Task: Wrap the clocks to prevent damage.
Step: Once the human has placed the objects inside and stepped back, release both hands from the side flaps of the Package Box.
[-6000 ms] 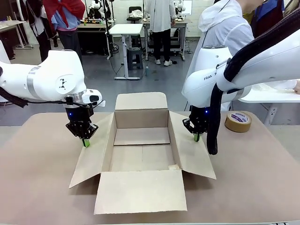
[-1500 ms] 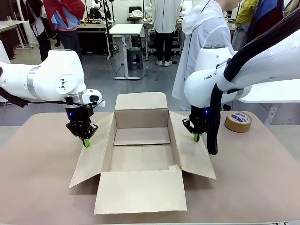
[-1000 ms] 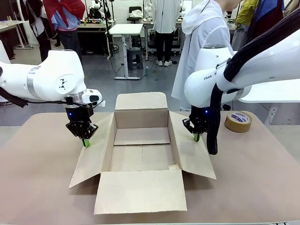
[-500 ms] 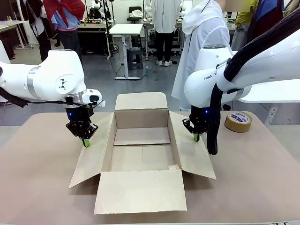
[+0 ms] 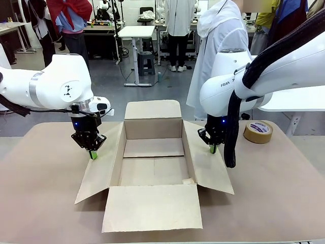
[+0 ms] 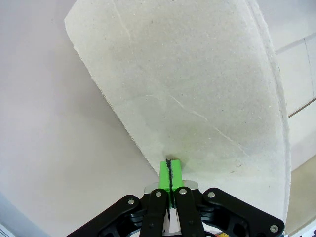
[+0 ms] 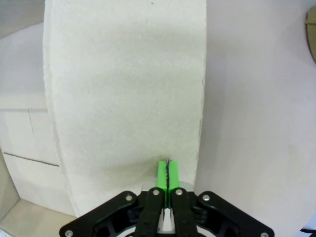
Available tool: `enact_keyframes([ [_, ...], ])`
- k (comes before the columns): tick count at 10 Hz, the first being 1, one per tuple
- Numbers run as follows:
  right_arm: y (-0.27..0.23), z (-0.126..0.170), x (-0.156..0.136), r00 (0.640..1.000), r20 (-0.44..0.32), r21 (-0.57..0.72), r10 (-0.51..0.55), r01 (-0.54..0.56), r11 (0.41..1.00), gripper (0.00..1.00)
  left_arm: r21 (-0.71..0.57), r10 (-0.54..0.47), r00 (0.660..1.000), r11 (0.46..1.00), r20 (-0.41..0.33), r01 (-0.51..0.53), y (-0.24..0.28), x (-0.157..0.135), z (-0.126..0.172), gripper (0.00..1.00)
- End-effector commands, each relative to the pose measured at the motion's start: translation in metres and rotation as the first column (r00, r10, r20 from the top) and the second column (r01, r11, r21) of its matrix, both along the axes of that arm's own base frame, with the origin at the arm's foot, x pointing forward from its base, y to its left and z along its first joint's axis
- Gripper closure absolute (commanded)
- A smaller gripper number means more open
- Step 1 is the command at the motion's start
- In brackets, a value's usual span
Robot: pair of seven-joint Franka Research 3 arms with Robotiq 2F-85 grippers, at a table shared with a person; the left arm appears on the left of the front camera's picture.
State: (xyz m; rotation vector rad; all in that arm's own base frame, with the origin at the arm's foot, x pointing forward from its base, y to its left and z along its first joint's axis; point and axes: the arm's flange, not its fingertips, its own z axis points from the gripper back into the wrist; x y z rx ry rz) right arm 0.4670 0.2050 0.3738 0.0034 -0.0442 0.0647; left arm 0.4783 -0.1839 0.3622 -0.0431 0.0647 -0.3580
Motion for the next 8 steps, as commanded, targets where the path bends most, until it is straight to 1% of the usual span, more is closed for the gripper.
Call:
enact_keyframes([
  [1,-0.0003,-0.0033,-0.0016,1.0,0.002,-0.015,-0.008,0.008,1.0,0.99,0.006,-0.002,1.0,1.0,-0.001,0.002,0.0003,-0.0007,-0.0012,1.0],
  [8,-0.0003,-0.0033,-0.0016,1.0,0.002,-0.015,-0.008,0.008,1.0,0.99,0.006,-0.002,1.0,1.0,-0.001,0.002,0.0003,-0.0007,-0.0012,1.0],
])
